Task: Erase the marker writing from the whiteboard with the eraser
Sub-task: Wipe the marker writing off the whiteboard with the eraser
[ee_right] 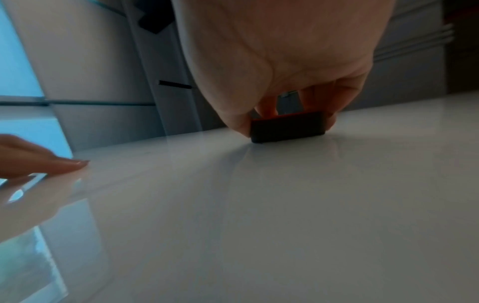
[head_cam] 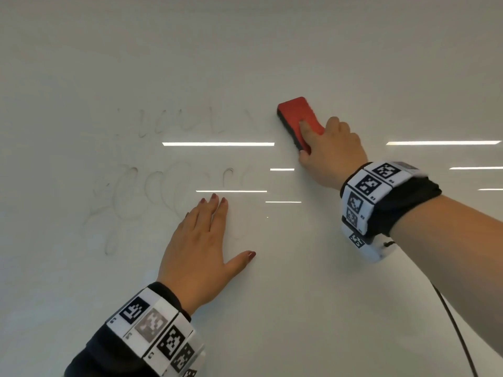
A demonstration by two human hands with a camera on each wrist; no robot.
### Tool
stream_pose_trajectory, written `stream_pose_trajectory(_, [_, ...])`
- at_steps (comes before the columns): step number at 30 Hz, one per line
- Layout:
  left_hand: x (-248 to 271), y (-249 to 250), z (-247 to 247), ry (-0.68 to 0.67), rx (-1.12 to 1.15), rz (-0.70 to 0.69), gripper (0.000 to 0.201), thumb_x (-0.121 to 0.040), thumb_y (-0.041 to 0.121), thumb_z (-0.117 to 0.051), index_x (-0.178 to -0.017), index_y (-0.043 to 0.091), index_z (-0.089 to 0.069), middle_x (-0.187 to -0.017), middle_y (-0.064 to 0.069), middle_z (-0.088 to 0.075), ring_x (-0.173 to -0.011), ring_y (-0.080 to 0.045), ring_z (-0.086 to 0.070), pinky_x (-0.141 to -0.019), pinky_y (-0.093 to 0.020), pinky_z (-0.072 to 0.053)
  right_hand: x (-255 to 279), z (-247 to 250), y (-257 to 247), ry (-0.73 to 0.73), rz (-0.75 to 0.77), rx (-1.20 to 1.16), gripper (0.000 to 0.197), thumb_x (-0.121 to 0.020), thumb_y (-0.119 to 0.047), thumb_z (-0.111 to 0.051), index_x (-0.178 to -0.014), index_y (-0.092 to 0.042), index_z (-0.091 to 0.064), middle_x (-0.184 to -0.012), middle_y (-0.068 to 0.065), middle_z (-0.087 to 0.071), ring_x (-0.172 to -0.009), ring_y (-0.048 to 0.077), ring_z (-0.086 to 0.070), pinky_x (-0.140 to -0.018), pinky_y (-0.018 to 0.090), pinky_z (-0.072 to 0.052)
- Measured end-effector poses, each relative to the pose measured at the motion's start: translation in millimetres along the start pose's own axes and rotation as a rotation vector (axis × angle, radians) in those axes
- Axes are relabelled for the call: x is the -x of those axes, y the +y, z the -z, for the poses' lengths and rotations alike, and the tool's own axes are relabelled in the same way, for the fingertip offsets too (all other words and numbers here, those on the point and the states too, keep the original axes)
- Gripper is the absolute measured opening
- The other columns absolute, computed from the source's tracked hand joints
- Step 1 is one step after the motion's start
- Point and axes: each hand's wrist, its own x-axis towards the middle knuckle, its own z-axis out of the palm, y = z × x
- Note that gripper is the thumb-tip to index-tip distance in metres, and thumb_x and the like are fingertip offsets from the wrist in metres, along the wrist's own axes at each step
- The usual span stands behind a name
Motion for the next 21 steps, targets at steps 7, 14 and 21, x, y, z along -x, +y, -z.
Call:
stream_pose_trajectory(7, [-1, -1, 1, -0.023, -0.018, 0.002, 0.104, -0.067, 0.083, -0.004, -0.15, 0.021, 0.006, -0.158, 0.002, 0.005, -0.145, -0.014, 0.004, -0.113, -0.027, 0.001, 40, 7, -11, -0.085, 0.448, 0.027, 0.06, -0.093, -0.045, -0.039, -0.148, -0.039, -0.017, -0.11, 0.007, -0.038, -0.098, 0.023, -0.039, -0.077, 0.033, -0.029])
stream_pose_trajectory(14, [-1, 0, 1, -0.027, -0.011, 0.011, 0.104, -0.066, 0.082, -0.002, -0.15, 0.022, 0.007, -0.158, 0.004, 0.007, -0.144, -0.013, 0.006, -0.114, -0.027, -0.001, 32, 2, 20, -0.043, -0.033, 0.018, 0.06, -0.094, -0.046, -0.037, -0.149, -0.029, -0.02, -0.114, 0.016, -0.043, -0.099, 0.032, -0.045, -0.079, 0.039, -0.036])
stream_pose_trajectory(21, [0, 0, 0, -0.026, -0.015, 0.006, 0.104, -0.067, 0.082, -0.004, -0.151, 0.021, 0.004, -0.158, 0.001, 0.004, -0.145, -0.015, 0.003, -0.115, -0.028, -0.001, 89, 5, -55, -0.087, 0.292, -0.067, 0.065, -0.092, -0.051, -0.042, -0.149, -0.027, -0.019, -0.116, 0.012, -0.041, -0.098, 0.027, -0.044, -0.076, 0.036, -0.035])
